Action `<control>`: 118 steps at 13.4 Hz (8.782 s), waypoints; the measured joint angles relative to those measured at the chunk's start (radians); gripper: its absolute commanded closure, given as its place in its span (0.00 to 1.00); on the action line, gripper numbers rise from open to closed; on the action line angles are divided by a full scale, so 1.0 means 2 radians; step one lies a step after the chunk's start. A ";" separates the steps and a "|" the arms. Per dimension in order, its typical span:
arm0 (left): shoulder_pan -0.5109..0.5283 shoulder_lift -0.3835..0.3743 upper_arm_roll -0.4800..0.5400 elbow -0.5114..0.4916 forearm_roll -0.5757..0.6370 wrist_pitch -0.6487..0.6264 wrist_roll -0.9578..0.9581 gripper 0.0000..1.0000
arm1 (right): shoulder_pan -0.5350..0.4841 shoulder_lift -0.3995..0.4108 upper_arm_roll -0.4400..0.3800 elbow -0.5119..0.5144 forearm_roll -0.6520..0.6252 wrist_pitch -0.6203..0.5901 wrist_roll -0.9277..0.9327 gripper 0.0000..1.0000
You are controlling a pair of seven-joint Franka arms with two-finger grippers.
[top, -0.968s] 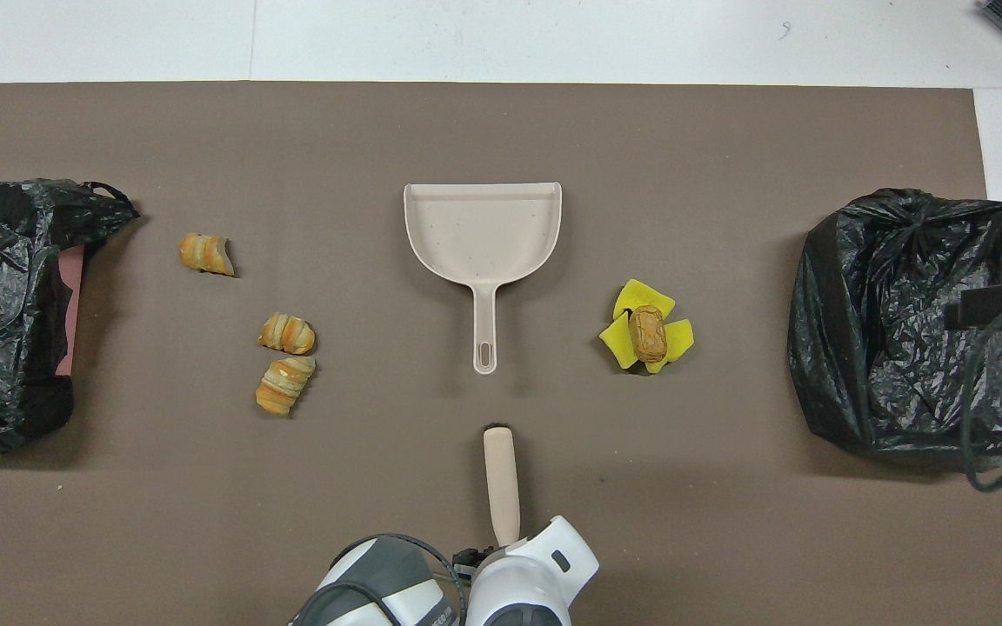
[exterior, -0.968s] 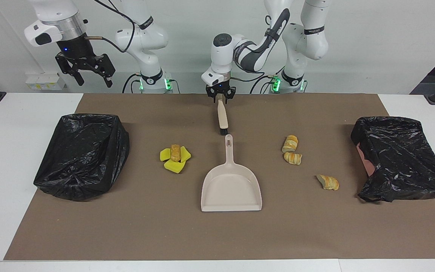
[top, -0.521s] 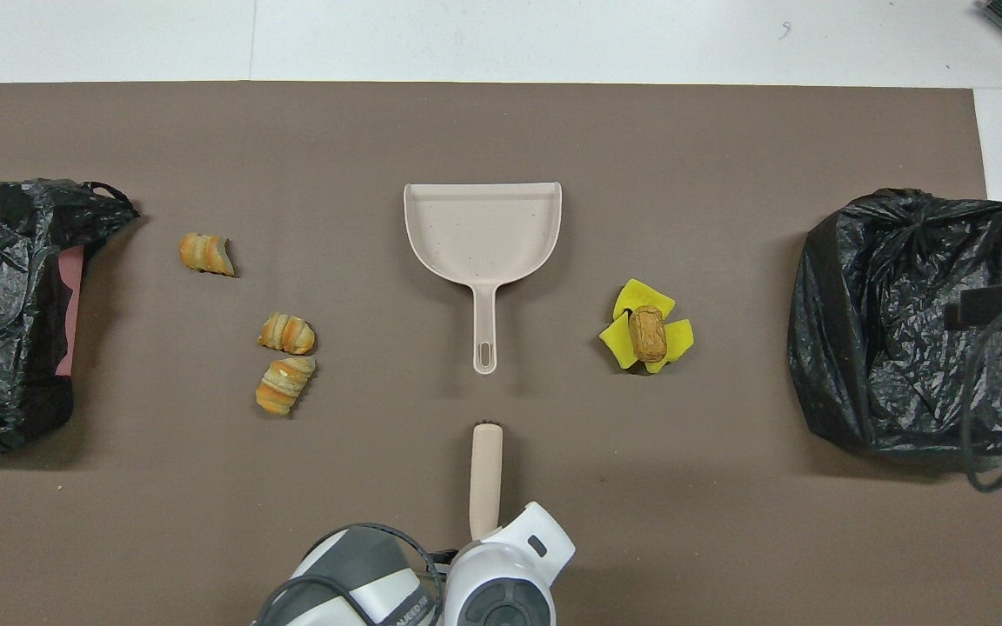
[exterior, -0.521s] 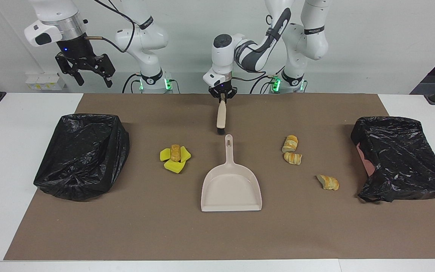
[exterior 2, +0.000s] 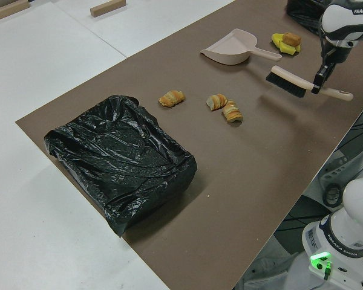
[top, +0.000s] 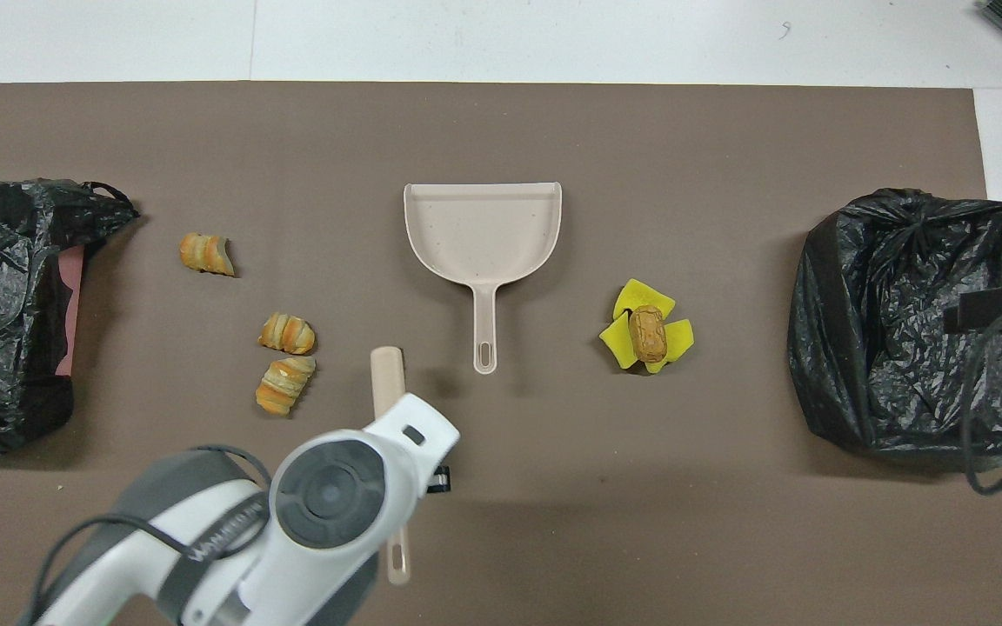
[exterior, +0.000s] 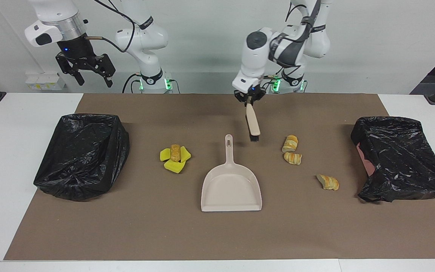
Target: Sweep and dump trash in bin
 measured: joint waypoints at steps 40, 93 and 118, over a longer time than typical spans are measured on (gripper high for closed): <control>0.307 0.109 -0.004 0.065 0.090 -0.003 0.534 1.00 | 0.240 0.275 0.081 -0.049 -0.013 0.370 0.237 0.28; 0.120 0.031 -0.014 -0.016 -0.034 0.018 0.140 1.00 | 0.151 0.134 0.083 -0.106 0.036 0.233 -0.450 1.00; 0.142 0.099 -0.006 0.050 -0.027 0.112 0.144 0.00 | -0.258 0.078 0.081 -0.074 -0.192 0.205 -1.028 1.00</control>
